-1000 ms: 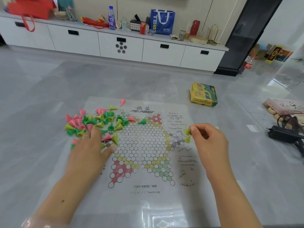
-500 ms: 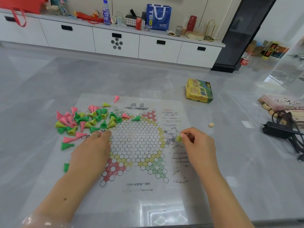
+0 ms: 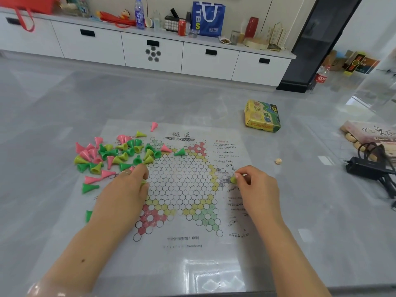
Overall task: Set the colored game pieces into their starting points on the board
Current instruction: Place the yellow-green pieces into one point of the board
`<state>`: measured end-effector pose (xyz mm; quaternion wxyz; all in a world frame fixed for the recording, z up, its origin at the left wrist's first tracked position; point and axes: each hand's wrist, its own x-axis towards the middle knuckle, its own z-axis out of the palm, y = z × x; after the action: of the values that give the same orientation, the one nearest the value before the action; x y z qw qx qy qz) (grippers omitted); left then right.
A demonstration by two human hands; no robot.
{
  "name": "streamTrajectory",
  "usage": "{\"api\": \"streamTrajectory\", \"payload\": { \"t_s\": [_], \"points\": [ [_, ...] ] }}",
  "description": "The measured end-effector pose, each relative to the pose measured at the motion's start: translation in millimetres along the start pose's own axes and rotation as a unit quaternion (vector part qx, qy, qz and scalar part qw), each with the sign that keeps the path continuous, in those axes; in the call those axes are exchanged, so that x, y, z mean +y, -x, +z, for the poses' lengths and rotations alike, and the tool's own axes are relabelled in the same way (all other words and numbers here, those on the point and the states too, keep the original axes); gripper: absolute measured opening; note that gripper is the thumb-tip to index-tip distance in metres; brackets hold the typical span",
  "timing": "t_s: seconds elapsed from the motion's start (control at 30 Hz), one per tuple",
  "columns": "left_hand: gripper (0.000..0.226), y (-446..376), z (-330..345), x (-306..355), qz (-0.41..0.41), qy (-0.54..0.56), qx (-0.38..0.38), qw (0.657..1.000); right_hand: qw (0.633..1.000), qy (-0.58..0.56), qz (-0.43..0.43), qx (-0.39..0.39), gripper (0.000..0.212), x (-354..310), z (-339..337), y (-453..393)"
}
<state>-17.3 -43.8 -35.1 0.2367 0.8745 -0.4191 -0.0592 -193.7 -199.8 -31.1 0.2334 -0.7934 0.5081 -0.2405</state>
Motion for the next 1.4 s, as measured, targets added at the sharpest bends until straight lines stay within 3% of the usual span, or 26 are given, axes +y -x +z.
{"api": "streamTrajectory", "payload": {
  "t_s": [0.37, 0.53, 0.7, 0.87, 1.1, 1.23, 1.4],
  "points": [
    [0.015, 2, -3, 8, 0.038, 0.046, -0.006, 0.998, 1.0, 0.006, -0.005, -0.005, 0.014, 0, -1, 1],
    [0.011, 4, -7, 21, 0.064, 0.108, -0.045, 0.991, 0.993, -0.03, -0.075, 0.08, 0.015, -17, -11, 7],
    [0.006, 9, -9, 34, 0.029, 0.235, -0.096, 0.967, 0.971, -0.119, -0.2, -0.058, 0.021, -48, 0, 22],
    [0.01, 12, -15, 41, 0.006, 0.358, -0.126, 0.925, 0.942, -0.143, -0.234, -0.195, 0.042, -54, 14, 25],
    [0.021, 12, -20, 36, 0.005, 0.366, -0.136, 0.921, 0.933, -0.129, -0.255, -0.219, 0.032, -58, 23, 27],
    [0.019, 10, -21, 33, 0.007, 0.372, -0.126, 0.919, 0.919, -0.22, -0.236, -0.225, 0.038, -62, 20, 26],
    [0.017, 11, -24, 35, 0.028, 0.381, -0.125, 0.916, 0.911, -0.243, -0.238, -0.235, 0.039, -66, 20, 28]
  ]
}}
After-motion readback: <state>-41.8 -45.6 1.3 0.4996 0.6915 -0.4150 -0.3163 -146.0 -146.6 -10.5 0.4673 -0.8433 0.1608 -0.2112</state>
